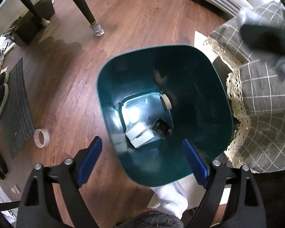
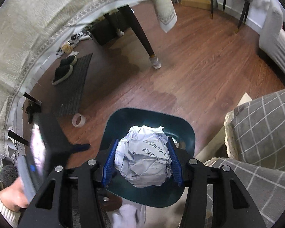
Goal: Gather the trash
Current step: 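Lower the paper ball into the teal bin and open the right tool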
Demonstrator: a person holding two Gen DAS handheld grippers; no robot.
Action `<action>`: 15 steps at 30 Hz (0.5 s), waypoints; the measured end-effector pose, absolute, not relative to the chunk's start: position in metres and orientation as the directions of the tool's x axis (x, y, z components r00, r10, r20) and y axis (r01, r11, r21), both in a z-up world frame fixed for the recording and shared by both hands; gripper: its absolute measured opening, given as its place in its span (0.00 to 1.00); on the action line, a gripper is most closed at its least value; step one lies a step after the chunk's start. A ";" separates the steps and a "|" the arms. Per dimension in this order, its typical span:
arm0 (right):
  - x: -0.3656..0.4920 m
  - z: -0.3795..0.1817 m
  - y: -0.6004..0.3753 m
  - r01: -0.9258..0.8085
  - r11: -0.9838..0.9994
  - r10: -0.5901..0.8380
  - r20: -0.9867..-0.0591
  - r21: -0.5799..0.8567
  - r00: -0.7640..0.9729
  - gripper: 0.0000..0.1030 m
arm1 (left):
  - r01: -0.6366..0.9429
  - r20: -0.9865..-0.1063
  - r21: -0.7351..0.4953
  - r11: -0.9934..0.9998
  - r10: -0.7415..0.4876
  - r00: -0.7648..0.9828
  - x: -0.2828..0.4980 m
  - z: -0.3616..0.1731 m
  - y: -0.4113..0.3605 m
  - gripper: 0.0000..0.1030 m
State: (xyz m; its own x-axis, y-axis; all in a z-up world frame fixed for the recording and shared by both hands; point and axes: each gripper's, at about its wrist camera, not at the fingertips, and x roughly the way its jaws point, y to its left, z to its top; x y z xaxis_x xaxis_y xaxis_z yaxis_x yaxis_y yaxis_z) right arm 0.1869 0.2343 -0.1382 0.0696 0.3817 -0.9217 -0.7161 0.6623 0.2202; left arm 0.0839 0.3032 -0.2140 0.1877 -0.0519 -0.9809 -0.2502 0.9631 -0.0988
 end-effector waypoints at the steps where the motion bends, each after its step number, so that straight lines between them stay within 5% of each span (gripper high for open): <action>1: 0.187 -0.142 0.235 -0.714 0.665 0.376 -0.924 0.219 0.067 0.50 | -0.256 -0.979 -0.098 0.962 -0.047 0.197 0.083 -0.211 0.305 0.86; 15: 0.189 -0.188 0.235 -0.692 0.689 0.307 -0.952 0.215 0.011 0.50 | -0.360 -0.910 -0.161 0.919 0.003 0.414 0.067 -0.140 0.343 0.64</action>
